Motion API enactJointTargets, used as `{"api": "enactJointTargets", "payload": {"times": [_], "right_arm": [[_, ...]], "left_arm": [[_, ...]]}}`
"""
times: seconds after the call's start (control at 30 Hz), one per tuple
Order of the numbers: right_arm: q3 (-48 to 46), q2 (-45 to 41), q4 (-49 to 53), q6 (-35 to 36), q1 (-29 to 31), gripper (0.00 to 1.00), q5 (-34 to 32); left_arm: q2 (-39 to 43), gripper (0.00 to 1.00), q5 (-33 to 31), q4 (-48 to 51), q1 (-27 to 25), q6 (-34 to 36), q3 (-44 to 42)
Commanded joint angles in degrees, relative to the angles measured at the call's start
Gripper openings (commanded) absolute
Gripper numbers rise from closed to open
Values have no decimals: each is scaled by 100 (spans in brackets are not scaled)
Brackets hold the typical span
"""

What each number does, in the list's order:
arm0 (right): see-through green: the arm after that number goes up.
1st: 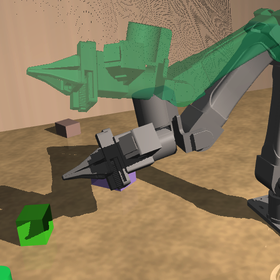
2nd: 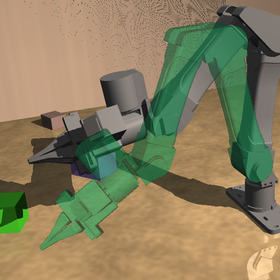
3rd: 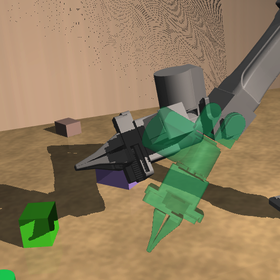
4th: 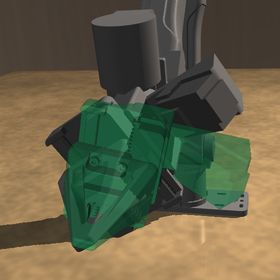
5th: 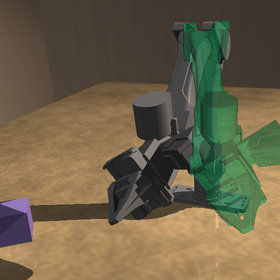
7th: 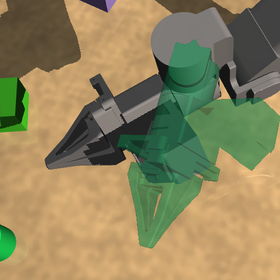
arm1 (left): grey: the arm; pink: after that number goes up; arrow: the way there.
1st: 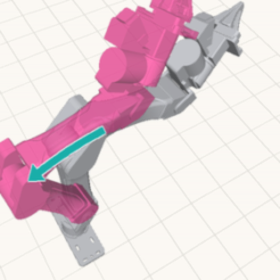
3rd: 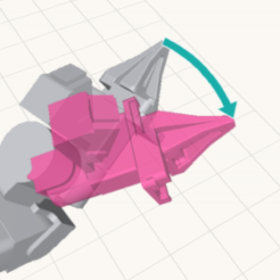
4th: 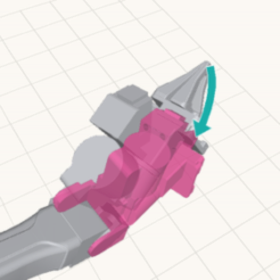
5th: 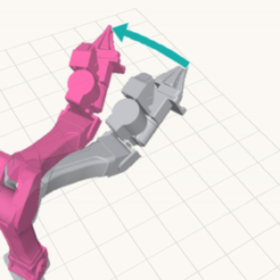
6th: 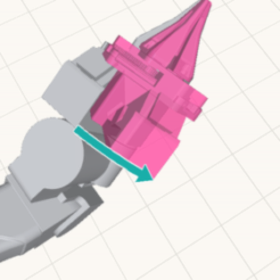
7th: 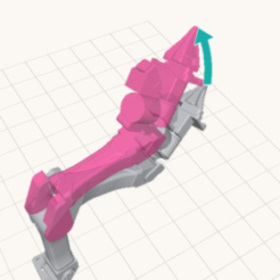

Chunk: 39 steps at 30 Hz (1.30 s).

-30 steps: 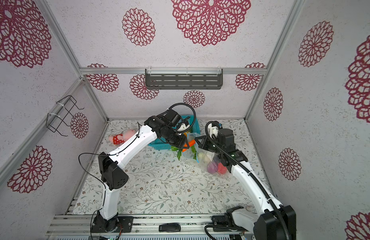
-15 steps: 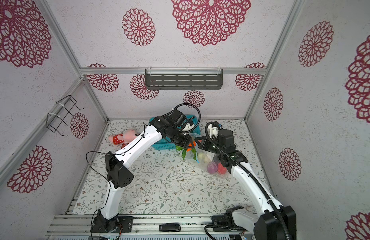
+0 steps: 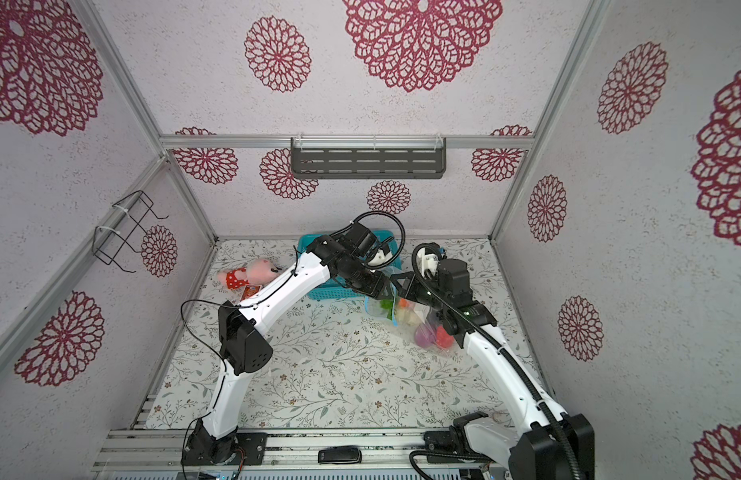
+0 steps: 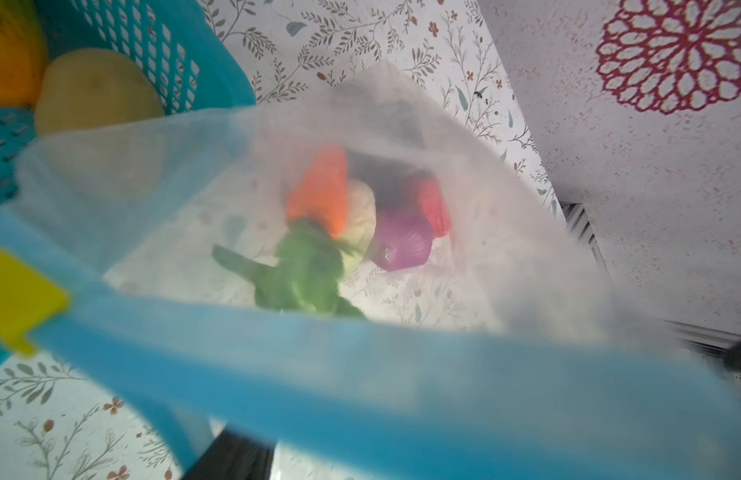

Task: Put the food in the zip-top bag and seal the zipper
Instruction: 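Lower the carrot into the bag and open the left gripper, then move the left gripper back over the basket above the green-yellow cucumber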

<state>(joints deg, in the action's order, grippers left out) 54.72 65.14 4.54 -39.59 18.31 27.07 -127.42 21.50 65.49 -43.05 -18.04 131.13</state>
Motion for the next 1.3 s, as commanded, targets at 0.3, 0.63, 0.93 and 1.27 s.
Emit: {"api": "enactJointTargets", "payload": {"times": [0.3,0.63,0.93,1.27], "right_arm": [[-40,-372,101,134,-22,0,-156],[141,-423,436,257,-78,0,-235],[377,-377,972,479,-142,0,-374],[329,-182,912,402,-140,0,-361]], "left_arm": [[1690,66,-497,-1368,337,-81,-1203],[946,70,-700,-1953,1212,-645,-1059],[-598,72,-735,-2388,1422,16,-21],[-1491,74,-623,-4142,1470,487,16]]}}
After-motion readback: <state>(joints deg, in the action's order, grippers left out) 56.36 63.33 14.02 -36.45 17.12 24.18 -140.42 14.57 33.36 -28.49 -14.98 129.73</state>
